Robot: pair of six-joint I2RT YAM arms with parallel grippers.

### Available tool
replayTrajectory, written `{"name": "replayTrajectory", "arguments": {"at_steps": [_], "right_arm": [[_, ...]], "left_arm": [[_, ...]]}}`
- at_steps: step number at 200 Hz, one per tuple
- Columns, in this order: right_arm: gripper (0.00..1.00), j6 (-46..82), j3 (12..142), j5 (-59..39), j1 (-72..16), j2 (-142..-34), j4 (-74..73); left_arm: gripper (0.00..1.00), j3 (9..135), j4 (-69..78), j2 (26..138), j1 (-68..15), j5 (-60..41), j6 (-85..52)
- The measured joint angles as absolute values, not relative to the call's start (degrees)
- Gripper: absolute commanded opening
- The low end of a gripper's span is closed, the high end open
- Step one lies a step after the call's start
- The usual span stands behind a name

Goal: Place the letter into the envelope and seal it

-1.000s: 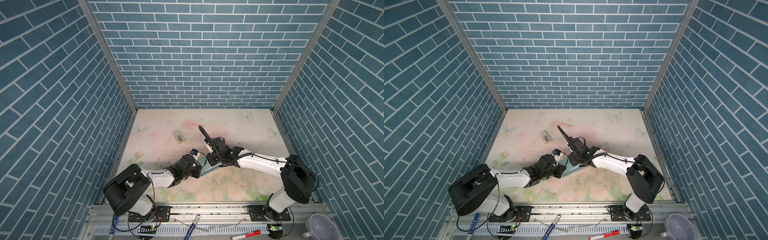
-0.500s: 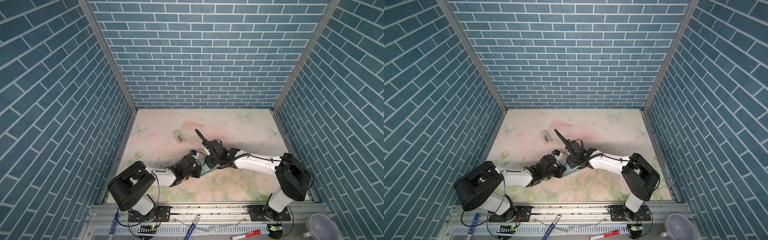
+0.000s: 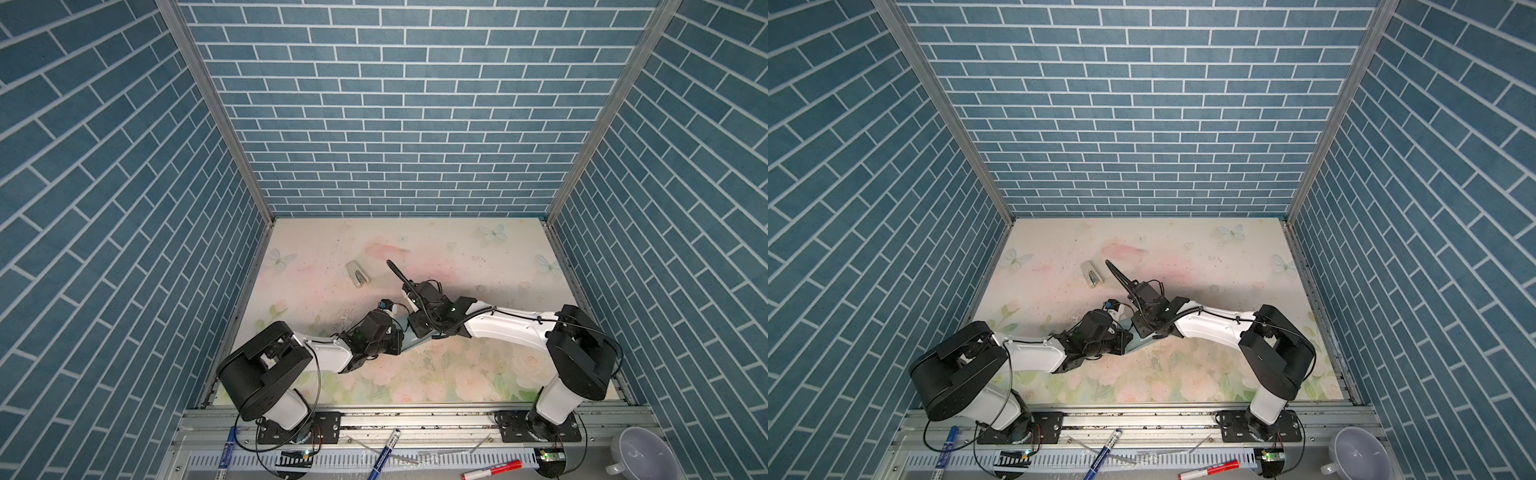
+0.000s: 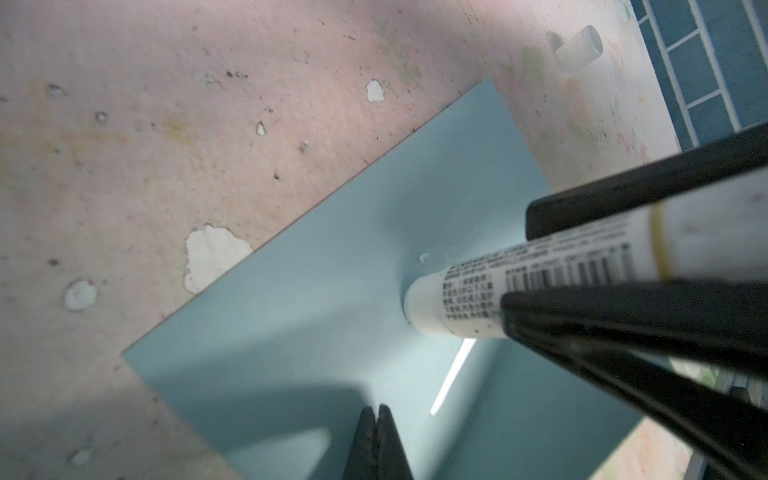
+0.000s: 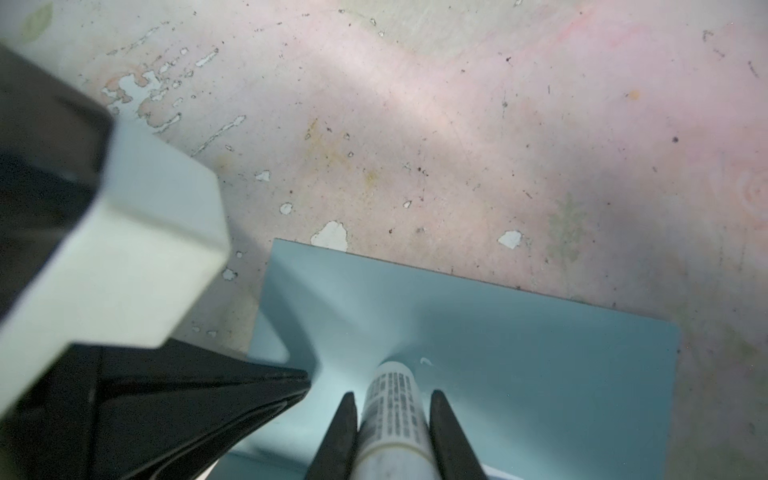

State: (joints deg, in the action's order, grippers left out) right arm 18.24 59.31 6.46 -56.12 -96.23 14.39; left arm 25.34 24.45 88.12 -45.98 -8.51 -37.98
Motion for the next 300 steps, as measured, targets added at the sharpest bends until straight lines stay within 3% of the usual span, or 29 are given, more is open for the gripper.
{"name": "replayTrajectory", "arguments": {"at_steps": [300], "right_arm": [[0.0,18.2,55.8,14.4,-55.5,-93.8,14.1]], "left_arm": [[0.0,29.5,23.1,91.7,-46.0,-8.0,-38.2]]}}
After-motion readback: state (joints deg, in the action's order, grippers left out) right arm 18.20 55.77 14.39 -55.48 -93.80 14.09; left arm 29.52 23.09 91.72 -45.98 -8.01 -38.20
